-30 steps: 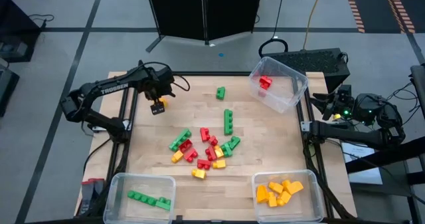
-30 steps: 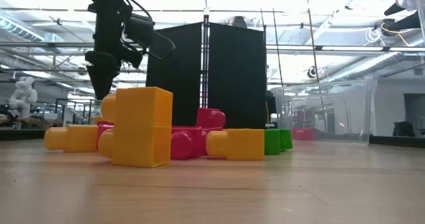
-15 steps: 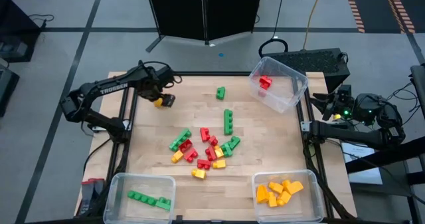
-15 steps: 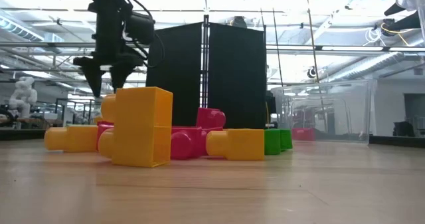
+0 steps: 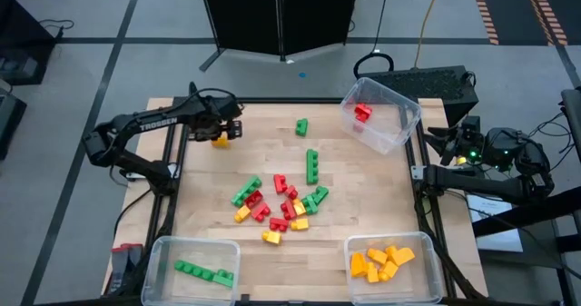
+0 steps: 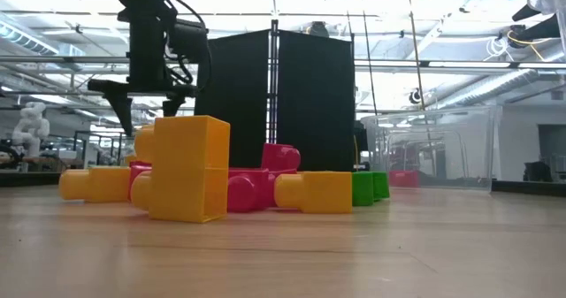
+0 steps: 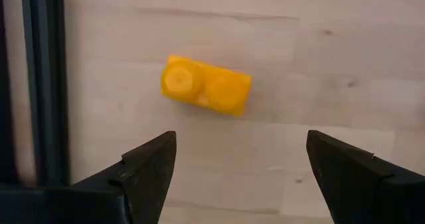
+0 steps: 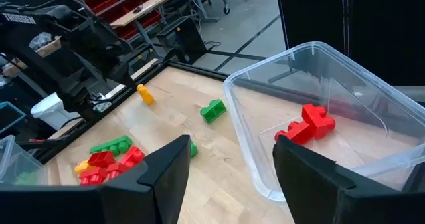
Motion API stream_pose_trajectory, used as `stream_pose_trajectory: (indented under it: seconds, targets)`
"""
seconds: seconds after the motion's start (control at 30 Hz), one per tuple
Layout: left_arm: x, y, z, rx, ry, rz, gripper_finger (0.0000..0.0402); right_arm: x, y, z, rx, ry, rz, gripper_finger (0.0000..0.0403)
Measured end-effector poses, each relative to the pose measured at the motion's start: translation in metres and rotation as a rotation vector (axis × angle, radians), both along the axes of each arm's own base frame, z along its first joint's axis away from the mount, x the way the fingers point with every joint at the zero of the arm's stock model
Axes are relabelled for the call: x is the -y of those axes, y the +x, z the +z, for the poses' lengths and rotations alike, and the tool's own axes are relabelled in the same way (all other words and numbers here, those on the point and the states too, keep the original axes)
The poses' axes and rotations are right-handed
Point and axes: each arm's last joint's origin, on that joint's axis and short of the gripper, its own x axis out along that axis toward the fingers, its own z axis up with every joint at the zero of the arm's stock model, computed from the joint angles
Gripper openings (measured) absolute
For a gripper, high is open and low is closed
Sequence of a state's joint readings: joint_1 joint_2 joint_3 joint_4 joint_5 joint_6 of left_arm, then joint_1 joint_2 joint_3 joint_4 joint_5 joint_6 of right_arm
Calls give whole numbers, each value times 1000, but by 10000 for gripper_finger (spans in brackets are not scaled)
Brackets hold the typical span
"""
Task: Sort blocks
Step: Put the yellow game piece into the bottom right transparent bin
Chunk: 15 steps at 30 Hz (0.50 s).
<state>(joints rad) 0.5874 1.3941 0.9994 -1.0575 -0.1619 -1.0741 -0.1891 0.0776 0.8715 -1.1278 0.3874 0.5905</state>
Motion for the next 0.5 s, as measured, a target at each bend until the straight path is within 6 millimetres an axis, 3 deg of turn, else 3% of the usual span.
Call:
stream_pose_trajectory:
  seconds: [0.2,0.5]
  targets:
    - [10,4,-7,32,7,149,310,0,0,0,-2,-3,1,208]
    - [21,1,-25,51,21,521,310,0,0,-1,-17,-7,4,208]
